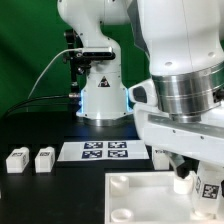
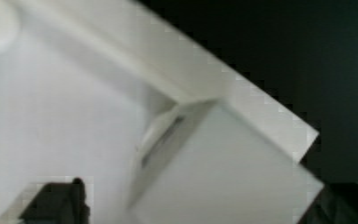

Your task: Assemble one leg

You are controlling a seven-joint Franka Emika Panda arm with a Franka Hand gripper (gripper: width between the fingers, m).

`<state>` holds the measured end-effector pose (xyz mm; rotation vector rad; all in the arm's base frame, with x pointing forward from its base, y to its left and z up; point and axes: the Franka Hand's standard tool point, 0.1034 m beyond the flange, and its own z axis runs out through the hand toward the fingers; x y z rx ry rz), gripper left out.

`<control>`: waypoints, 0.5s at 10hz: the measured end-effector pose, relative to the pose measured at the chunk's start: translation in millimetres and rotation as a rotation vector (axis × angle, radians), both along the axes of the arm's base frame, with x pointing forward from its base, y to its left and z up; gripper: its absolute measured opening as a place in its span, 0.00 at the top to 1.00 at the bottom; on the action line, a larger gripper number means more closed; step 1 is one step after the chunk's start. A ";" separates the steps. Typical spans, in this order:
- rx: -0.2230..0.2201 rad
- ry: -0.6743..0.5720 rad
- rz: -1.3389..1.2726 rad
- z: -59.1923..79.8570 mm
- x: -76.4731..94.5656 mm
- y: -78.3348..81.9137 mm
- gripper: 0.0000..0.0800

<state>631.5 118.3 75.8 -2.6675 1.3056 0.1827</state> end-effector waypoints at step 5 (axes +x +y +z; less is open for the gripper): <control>-0.018 -0.084 0.627 -3.1 -5.8 -1.3 0.19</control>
Offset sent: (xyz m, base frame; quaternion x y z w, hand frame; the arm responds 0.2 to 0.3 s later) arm 0.0000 0.0000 0.0000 0.0000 0.0000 -0.2667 0.9638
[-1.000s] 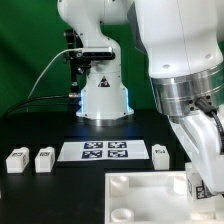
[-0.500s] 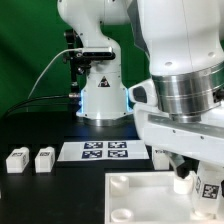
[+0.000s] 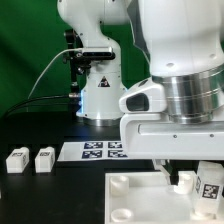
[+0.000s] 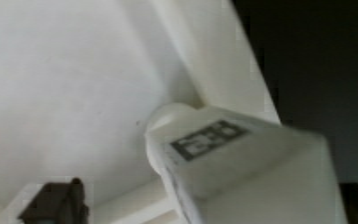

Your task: Assemble one leg

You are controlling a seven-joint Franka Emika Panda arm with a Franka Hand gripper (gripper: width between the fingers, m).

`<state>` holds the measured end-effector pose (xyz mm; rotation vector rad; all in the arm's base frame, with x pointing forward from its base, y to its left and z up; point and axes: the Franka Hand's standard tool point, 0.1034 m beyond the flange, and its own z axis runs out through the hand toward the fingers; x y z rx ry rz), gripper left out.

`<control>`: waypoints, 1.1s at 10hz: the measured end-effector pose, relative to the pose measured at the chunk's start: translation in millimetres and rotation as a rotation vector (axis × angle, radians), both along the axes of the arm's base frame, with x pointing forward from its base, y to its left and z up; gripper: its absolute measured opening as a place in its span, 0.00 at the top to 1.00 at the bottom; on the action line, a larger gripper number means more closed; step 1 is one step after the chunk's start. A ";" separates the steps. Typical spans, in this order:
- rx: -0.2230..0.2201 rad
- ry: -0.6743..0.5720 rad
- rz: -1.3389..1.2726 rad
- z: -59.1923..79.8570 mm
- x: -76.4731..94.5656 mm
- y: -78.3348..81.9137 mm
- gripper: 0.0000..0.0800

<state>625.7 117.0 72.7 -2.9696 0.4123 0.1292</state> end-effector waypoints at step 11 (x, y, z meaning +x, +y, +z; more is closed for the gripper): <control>-0.035 0.054 -0.756 -1.6 6.8 3.3 0.64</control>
Offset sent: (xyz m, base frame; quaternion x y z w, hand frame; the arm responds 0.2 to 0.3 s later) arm 0.0000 0.0000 0.0000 0.0000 0.0000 0.0000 1.0000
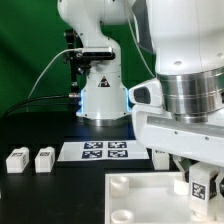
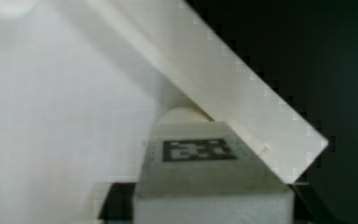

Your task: Assemble one leg

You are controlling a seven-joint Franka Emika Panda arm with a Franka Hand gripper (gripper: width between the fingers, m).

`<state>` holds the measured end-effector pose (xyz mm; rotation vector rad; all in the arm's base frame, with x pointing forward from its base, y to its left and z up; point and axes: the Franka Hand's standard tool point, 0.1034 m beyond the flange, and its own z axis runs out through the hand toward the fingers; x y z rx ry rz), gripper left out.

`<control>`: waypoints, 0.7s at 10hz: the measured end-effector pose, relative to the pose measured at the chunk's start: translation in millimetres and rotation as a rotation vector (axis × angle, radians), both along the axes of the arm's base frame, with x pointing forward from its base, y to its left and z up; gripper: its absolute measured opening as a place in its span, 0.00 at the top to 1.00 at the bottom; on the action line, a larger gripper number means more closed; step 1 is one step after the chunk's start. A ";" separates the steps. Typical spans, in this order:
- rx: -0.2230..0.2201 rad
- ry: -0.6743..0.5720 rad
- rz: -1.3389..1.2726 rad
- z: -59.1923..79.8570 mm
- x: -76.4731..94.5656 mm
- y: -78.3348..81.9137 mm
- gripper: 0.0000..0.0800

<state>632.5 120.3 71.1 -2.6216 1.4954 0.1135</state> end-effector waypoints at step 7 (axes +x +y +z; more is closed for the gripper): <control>0.047 0.030 -0.554 0.5 0.3 1.1 0.52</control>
Offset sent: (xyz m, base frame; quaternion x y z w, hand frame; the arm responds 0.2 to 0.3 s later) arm 0.0132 -0.0033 0.0190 0.0316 -0.0046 0.2785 0.9599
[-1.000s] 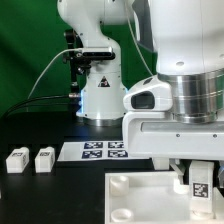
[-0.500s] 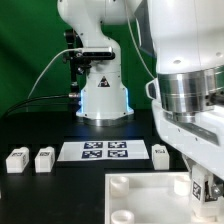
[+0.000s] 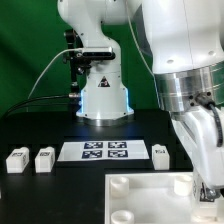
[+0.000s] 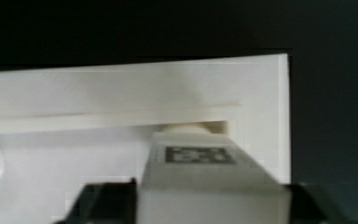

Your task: Assemble one leg

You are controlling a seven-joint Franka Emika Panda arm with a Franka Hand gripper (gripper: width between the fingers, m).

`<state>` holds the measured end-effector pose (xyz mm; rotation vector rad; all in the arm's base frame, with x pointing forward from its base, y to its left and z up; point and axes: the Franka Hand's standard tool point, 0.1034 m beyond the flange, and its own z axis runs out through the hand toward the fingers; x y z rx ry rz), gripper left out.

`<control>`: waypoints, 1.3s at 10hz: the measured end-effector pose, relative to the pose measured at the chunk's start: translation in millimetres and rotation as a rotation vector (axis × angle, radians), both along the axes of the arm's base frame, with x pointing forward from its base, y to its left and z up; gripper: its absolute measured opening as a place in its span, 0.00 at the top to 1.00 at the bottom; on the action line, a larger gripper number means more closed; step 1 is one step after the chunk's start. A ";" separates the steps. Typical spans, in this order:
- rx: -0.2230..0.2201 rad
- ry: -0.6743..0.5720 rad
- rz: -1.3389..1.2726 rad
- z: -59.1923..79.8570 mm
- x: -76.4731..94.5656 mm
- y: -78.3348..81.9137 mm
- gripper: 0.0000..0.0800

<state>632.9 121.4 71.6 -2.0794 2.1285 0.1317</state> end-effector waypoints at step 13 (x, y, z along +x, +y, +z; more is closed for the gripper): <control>-0.105 -0.146 1.238 1.1 0.3 -8.5 0.56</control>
Offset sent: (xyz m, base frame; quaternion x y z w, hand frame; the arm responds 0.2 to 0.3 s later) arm 0.0077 -0.0023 0.0015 -0.0653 -0.0023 -0.4427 0.8943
